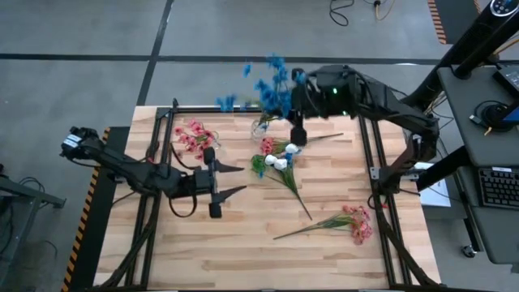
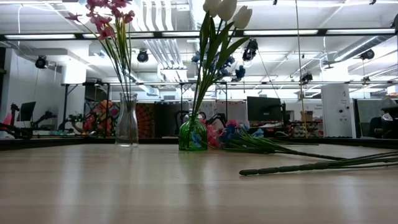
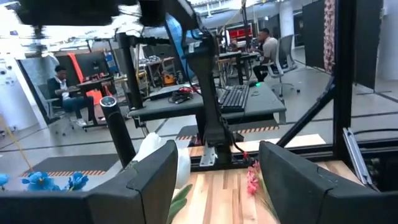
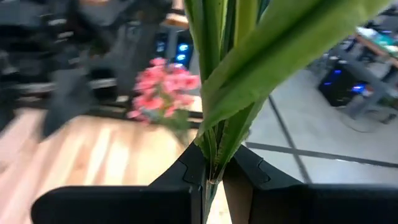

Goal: Sort flowers into vase by color
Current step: Put the right blue flowers into the right transparent vase

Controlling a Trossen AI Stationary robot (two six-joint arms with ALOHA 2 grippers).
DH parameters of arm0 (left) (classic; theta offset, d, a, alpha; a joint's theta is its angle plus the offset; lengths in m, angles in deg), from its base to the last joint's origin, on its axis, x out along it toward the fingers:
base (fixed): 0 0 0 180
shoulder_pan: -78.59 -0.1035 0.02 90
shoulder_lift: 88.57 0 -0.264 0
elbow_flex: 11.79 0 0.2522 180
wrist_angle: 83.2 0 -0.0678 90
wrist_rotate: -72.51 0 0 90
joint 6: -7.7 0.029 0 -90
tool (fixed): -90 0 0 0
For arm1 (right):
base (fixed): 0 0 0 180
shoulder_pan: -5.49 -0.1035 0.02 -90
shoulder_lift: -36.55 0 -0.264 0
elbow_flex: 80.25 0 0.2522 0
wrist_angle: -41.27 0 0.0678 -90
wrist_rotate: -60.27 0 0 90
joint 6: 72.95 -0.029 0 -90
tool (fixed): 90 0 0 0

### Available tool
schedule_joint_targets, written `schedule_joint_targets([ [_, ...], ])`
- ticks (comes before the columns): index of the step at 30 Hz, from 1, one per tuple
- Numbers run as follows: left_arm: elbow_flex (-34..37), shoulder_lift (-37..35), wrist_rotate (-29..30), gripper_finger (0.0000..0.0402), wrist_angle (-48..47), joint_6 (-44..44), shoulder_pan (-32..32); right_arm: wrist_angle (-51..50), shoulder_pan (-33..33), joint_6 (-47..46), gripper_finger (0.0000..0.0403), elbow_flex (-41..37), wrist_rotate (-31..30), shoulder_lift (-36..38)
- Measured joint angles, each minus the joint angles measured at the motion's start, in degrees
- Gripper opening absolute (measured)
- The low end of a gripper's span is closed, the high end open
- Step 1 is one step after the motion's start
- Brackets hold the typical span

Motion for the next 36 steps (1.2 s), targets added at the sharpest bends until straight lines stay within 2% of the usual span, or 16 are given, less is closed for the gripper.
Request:
schedule_joint_targets([
  [7,0.0,3.1,0.0,0.0208,2.3,-0.9,0.2,-4.4,-5.3,-1.5,0.0028,0.0,-0.9,0.6],
  [14,0.0,10.0,0.0,0.0208,11.2,-6.9,4.5,-5.9,-9.3,0.7,0.0028,0.0,-10.1,3.9],
  [19,0.1,15.8,0.5,0.0208,14.1,-10.2,10.3,-10.3,-9.2,0.5,0.0028,0.0,-10.5,5.8],
  [24,0.1,19.0,7.0,0.0208,18.5,-10.5,14.2,-13.0,-9.3,0.0,0.0028,0.0,-10.4,6.5],
  [27,0.1,19.4,10.1,0.0208,19.2,-10.6,15.0,-13.0,-9.3,0.0,0.0028,0.0,-10.3,6.3],
  [36,0.1,19.4,10.2,0.0208,19.6,-11.8,15.0,-13.2,-9.3,-0.7,0.0028,-0.8,-10.3,6.0],
])
